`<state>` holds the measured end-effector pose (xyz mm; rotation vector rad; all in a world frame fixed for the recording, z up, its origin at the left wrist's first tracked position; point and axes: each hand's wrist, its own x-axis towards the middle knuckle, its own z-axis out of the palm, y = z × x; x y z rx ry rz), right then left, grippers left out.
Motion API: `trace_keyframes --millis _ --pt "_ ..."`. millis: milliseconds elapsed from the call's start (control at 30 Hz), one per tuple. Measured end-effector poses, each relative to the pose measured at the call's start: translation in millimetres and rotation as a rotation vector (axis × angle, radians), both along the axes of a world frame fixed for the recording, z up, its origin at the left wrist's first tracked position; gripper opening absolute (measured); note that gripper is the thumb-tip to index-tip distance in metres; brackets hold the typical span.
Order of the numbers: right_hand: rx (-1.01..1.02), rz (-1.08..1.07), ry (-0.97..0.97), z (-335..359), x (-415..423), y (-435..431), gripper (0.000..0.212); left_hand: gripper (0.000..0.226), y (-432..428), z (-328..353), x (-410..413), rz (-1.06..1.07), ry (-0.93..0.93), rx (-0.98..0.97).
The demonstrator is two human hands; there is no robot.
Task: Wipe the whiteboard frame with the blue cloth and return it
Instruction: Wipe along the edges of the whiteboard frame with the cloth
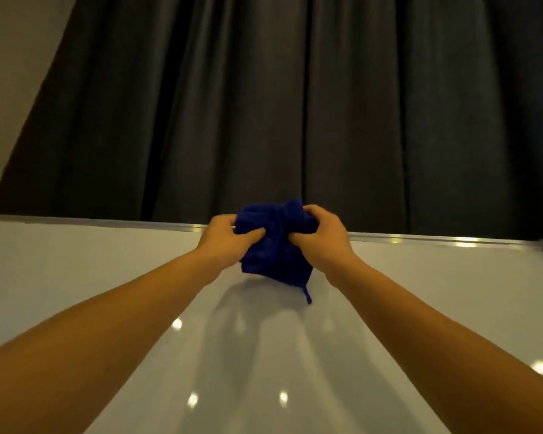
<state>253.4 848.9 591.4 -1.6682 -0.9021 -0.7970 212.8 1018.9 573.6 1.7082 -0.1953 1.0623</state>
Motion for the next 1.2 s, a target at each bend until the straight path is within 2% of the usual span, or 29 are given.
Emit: trace_keyframes --millis 100,200,300,367,433,500,567,600,700,767,867,967,1033,1100,1200 --pt "0.021 -0.261 -0.262 24.9 22.5 36.2 0.035 0.026 34.0 29.6 34.9 0.187 -0.137 0.266" --pt "-0.135 -0.555 -0.456 32.1 45.1 63.8 0.053 0.033 62.1 46.8 70.9 0.291 -0.177 0.474" --pt "-0.312 -1.041 -0.622 27.5 61.3 78.7 0.061 0.039 72.8 45.8 100.5 0.393 -0.197 0.528" --pt "-0.283 -1.162 -0.645 25.0 58.8 86.5 0.06 0.044 69.8 39.7 111.4 0.481 -0.194 0.552" --pt "-0.179 -1.073 -0.725 15.9 54.6 98.3 0.055 0.048 69.2 38.1 117.7 0.538 -0.162 0.62" --pt "-0.22 -0.896 -0.793 3.1 52.4 108.0 0.049 0.048 73.2 43.3 118.1 0.551 -0.078 0.665" --pt "-0.421 -0.748 -0.602 -4.6 55.4 111.2 0.053 0.051 76.9 49.8 121.1 0.57 -0.03 0.685" --pt "-0.521 -0.739 -0.482 -4.9 59.8 107.8 0.057 0.056 78.9 51.4 122.5 0.587 -0.031 0.693" --pt "-0.701 -0.883 -0.383 -0.4 72.8 74.8 0.073 0.065 81.9 43.3 126.1 0.641 -0.112 0.778" --pt "-0.704 -0.937 -0.322 -0.7 73.5 40.0 0.08 0.066 84.8 33.0 125.5 0.65 -0.127 0.879" --pt "-0.612 -1.027 -0.17 -6.2 70.2 5.3 0.089 0.064 74.9 31.4 124.3 0.631 -0.047 0.873" --pt "-0.65 -0.958 -0.229 -16.0 73.8 32.6 0.1 0.061 44.4 36.7 124.6 0.665 -0.01 0.877" --pt "-0.741 -0.893 -0.326 -23.3 76.0 39.3 0.095 0.061 31.9 33.8 126.5 0.698 -0.043 0.875" --pt "-0.767 -0.924 -0.383 -18.0 74.6 2.9 0.087 0.059 33.1 30.7 131.5 0.699 -0.09 0.869" --pt "-0.662 -1.089 -0.256 -13.4 70.2 -79.6 0.085 0.059 41.7 28.9 134.8 0.656 -0.147 0.835"
